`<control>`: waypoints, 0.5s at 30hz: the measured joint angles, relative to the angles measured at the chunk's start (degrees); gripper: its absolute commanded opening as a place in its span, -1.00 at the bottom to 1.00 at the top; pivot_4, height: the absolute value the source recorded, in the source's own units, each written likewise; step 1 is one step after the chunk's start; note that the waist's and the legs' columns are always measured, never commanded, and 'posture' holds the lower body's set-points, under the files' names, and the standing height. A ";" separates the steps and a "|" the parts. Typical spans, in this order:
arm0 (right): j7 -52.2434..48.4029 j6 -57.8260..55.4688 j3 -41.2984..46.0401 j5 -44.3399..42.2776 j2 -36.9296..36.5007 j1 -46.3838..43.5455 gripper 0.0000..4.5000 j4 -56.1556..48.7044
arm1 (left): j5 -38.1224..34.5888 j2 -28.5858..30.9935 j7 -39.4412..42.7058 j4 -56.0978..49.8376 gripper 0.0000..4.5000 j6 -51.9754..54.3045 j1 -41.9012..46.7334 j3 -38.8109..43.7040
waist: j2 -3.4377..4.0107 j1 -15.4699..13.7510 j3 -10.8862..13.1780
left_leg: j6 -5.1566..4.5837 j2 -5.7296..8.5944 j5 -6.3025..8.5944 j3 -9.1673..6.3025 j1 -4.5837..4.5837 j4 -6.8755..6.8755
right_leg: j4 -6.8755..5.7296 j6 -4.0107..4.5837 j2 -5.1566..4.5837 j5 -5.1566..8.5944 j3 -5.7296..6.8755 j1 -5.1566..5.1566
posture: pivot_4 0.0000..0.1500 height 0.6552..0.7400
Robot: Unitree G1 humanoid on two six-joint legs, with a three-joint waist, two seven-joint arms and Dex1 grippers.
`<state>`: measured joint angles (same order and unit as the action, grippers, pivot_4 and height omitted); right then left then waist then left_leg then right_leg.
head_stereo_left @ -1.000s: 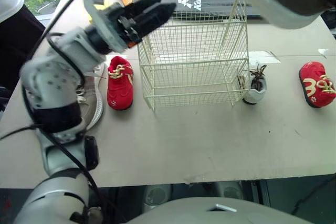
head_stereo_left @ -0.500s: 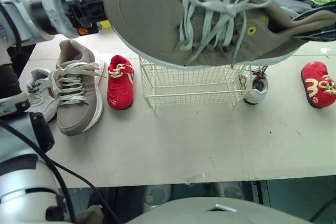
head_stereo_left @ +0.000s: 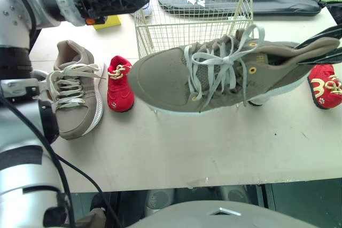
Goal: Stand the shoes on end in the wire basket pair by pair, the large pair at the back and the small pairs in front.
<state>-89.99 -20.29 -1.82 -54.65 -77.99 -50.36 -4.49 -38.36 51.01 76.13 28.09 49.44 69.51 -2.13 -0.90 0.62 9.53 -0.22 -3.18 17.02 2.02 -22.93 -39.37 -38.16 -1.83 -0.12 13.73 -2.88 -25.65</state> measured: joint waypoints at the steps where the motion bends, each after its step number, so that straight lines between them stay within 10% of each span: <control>1: 0.00 -0.73 1.10 -0.29 0.04 -0.02 -1.00 -0.26 | 0.60 -0.14 0.48 0.34 1.00 -0.52 -0.05 0.00 | 0.00 0.00 0.00 | 0.00 0.00 0.00 0.00 0.00 0.00 | 0.00 0.00 0.00 0.00 0.00 0.00 | 1.00 1.00; 15: -0.19 6.96 -14.71 9.68 5.20 -8.17 -1.00 0.28 | -9.05 -4.31 7.27 -21.83 1.00 26.61 -0.34 -7.68 | -0.01 0.36 0.03 | 0.01 0.00 0.00 0.00 0.05 -0.09 | -0.22 -0.01 0.00 0.01 -0.10 -0.05 | 1.00 1.00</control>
<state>-90.18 -13.33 -16.53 -44.97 -72.79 -58.53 -4.21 -47.41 46.70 83.40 6.26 76.05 69.17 -9.80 -0.91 0.97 9.57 -0.21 -3.18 17.02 2.02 -22.88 -39.45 -38.38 -1.84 -0.11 13.73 -2.97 -25.70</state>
